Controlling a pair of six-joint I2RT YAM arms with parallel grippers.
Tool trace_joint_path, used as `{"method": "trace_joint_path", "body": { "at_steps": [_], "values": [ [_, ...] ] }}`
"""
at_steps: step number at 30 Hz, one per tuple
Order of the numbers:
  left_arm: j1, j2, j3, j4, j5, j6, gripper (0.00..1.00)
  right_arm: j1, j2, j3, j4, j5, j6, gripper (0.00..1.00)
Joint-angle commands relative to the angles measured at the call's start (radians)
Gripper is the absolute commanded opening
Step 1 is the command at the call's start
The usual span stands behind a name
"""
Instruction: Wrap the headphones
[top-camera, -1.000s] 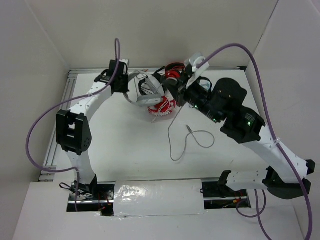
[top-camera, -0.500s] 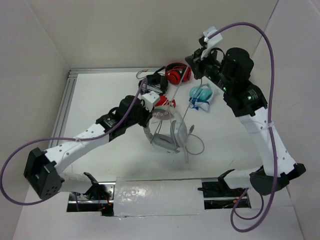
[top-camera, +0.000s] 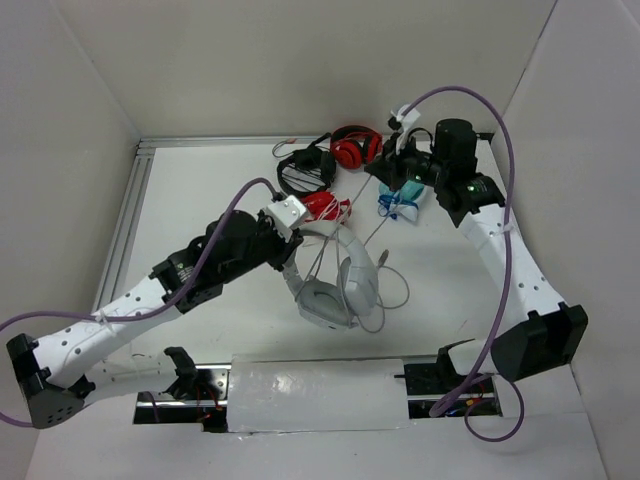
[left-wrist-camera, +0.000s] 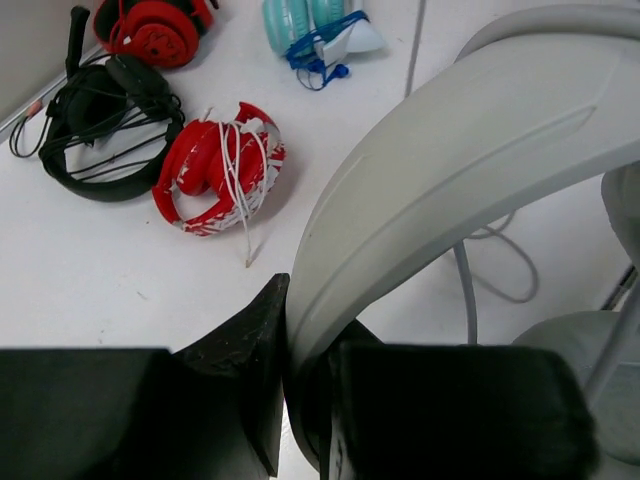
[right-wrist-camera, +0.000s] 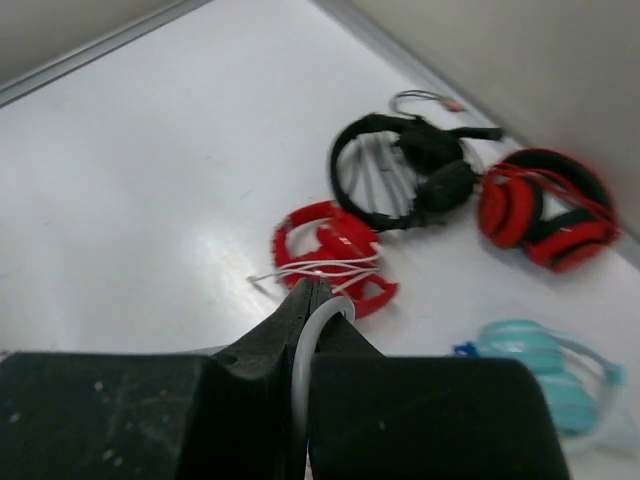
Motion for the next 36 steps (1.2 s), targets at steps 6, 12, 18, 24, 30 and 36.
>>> {"method": "trace_joint_path", "body": {
  "at_steps": [6, 12, 18, 24, 30, 36],
  "values": [
    [-0.057, -0.041, 0.399, -0.003, 0.126, -0.069, 0.00, 0.052, 0.061, -0.245, 0.369, -0.316, 0.068, 0.04],
    [-0.083, 0.081, 0.669, -0.081, 0.012, -0.082, 0.00, 0.230, 0.110, -0.320, 0.548, -0.293, 0.136, 0.15],
    [-0.111, 0.109, 0.758, -0.034, -0.095, -0.069, 0.00, 0.319, 0.215, -0.348, 0.778, -0.331, 0.267, 0.31],
    [-0.117, 0.114, 0.814, 0.057, -0.173, -0.031, 0.00, 0.380, 0.330, -0.333, 0.802, -0.344, 0.279, 0.32],
    [-0.118, 0.145, 0.889, 0.115, -0.244, 0.013, 0.00, 0.416, 0.400, -0.333, 0.802, -0.344, 0.279, 0.32],
    [-0.118, 0.157, 0.880, 0.305, -0.373, 0.171, 0.00, 0.459, 0.424, -0.333, 0.802, -0.344, 0.279, 0.32]
  ]
}}
